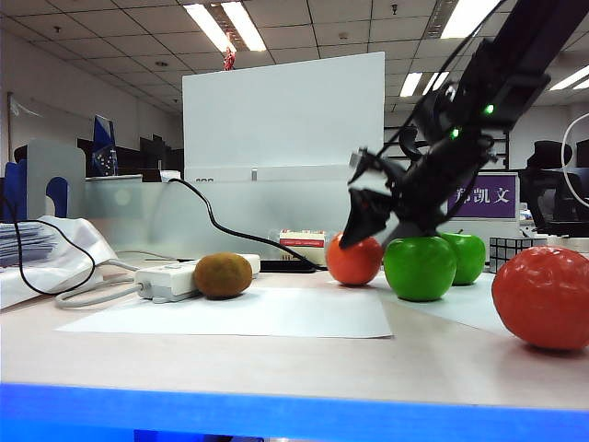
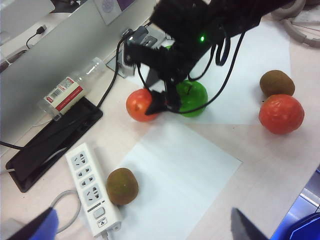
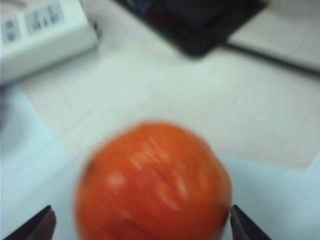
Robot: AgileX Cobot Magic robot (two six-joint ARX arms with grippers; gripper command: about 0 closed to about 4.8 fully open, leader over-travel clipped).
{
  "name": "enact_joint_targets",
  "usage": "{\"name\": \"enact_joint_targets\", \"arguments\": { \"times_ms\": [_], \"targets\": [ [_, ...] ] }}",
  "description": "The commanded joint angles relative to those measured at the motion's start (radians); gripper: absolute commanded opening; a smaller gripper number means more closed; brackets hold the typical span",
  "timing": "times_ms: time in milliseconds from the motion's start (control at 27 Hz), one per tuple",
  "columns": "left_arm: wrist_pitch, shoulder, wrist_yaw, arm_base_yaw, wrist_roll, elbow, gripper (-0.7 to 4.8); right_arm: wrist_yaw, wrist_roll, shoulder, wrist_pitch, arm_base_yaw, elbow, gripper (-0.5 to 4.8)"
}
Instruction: Put the same fruits together.
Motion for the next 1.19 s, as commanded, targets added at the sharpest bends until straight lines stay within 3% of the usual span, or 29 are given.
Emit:
{"name": "enact_joint_targets", "arguments": {
  "times_ms": [37, 260, 445, 742, 1113, 1187],
  "targets": [
    [-0.008, -0.003, 0.000, 0.000, 0.007, 0.003, 4.79, -0.003, -0.010, 0.016, -0.008, 0.014, 0.001, 4.79],
    [-0.018, -0.003, 0.000, 0.000, 0.010, 0.003, 4.79, -0.008, -0.010, 0.023, 0.013, 0.031, 0.052, 4.79],
    [-0.018, -0.003, 0.000, 0.000, 0.011, 0.003, 4.79, -0.006, -0.010, 0.077, -0.098, 0.045, 0.176, 4.79],
    [-0.023, -0.003, 0.000, 0.000, 0.023, 0.003, 4.79, 0.068, -0.041, 0.083, -0.137, 0.043, 0.175, 4.79],
    [-0.024, -0.003, 0.000, 0.000, 0.030, 0.003, 4.79, 0.024, -0.040, 0.101, -0.153, 0.045, 0.175, 4.79],
    [-0.025, -0.003, 0.000, 0.000, 0.030, 0.003, 4.79, -0.016, -0.040, 0.101, -0.141, 0.045, 0.175, 2.78]
  ]
}}
